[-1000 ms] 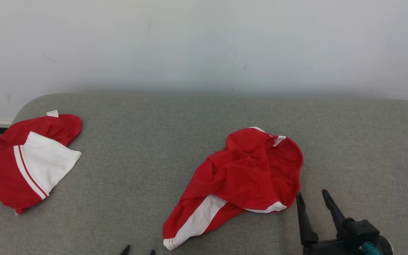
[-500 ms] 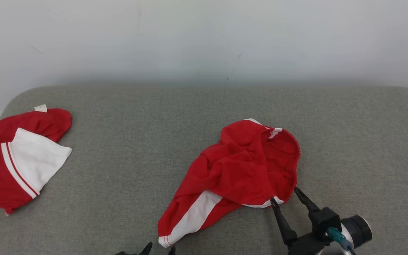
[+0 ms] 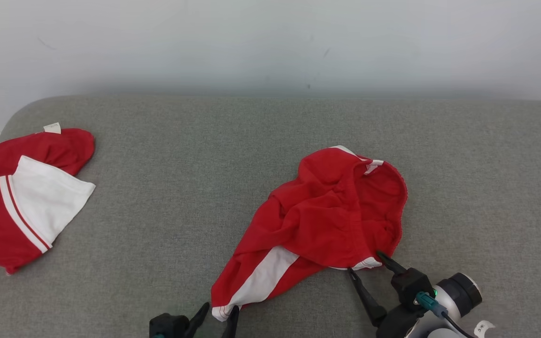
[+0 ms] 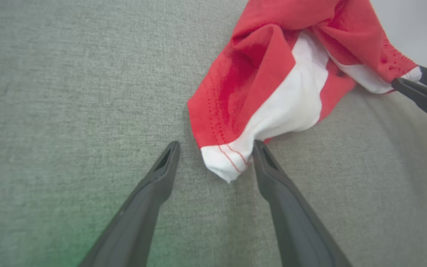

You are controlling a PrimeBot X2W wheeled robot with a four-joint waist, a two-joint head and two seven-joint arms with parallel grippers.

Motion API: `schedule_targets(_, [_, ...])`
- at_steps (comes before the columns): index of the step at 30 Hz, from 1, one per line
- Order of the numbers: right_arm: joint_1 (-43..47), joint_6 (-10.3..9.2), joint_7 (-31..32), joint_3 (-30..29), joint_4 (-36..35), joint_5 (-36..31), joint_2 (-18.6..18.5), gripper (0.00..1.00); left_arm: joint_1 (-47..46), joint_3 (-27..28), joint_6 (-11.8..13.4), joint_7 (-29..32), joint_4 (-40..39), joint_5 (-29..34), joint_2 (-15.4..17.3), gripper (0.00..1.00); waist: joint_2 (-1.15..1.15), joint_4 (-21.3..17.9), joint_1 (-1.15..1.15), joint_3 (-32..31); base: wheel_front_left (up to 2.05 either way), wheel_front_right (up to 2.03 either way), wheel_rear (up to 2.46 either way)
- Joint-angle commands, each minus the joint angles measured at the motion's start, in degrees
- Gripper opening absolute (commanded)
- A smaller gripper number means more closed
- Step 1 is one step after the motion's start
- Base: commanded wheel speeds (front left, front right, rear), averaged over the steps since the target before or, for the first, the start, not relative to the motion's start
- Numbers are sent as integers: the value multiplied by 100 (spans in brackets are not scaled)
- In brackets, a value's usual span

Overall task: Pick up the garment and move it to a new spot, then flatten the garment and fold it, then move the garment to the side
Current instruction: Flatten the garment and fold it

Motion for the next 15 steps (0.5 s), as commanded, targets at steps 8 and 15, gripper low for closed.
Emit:
schedule_targets(8, [-130, -13, 129, 317, 190, 250, -192, 0, -40, -462, -5, 50, 210, -814, -66, 0, 0, -29, -1, -78, 0, 0, 0])
schedule_targets(15, [-245, -13, 106, 635, 110, 592, -280, 0, -133, -557, -4, -7, -144, -1203, 163, 0, 0, -28, -1, -250, 0, 0, 0])
